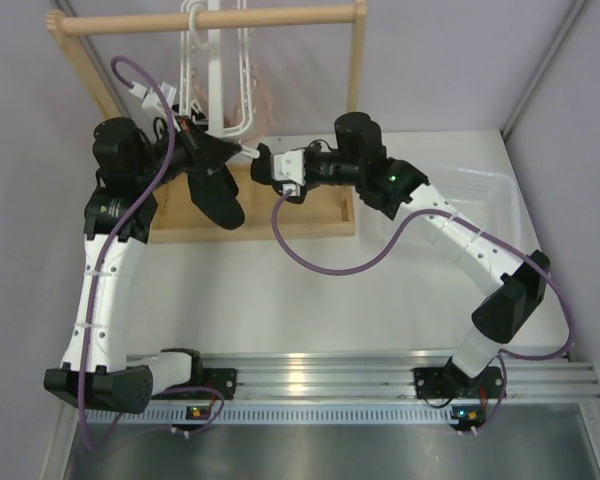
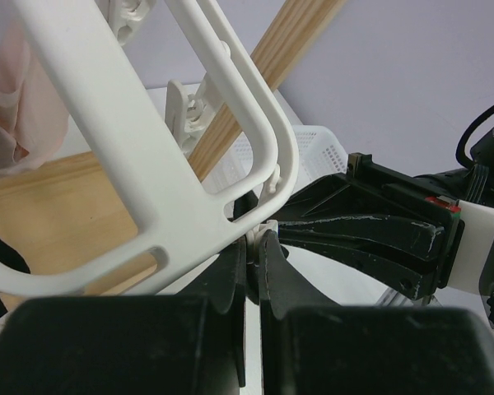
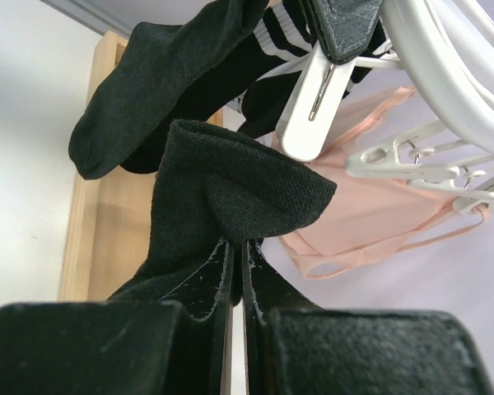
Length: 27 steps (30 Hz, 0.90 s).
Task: Clip the socks to the hanger
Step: Clamp the sock onto the hanger.
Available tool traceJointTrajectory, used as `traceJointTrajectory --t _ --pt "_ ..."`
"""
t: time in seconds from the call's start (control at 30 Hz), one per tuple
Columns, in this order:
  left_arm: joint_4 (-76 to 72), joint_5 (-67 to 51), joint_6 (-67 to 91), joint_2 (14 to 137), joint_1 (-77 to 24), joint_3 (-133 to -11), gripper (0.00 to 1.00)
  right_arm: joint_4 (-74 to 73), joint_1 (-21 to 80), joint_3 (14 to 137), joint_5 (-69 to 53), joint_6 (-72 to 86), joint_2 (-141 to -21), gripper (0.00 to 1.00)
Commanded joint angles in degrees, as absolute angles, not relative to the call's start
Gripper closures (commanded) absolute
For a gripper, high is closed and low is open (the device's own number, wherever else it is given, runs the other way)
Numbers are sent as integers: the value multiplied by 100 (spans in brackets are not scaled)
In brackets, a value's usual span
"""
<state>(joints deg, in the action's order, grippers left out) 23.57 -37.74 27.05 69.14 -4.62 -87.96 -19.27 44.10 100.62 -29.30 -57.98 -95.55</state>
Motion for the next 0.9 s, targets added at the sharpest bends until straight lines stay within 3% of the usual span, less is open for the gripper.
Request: traceJointTrajectory --t 0.0,0.87 --pt "2232 -3885 2637 6855 -448 -8877 100 -1635 4535 10406 -2962 -5862 -9545 100" --pt "2268 -3902 2610 6864 -448 -8912 100 -1336 4658 10529 -2856 -5634 -9466 100"
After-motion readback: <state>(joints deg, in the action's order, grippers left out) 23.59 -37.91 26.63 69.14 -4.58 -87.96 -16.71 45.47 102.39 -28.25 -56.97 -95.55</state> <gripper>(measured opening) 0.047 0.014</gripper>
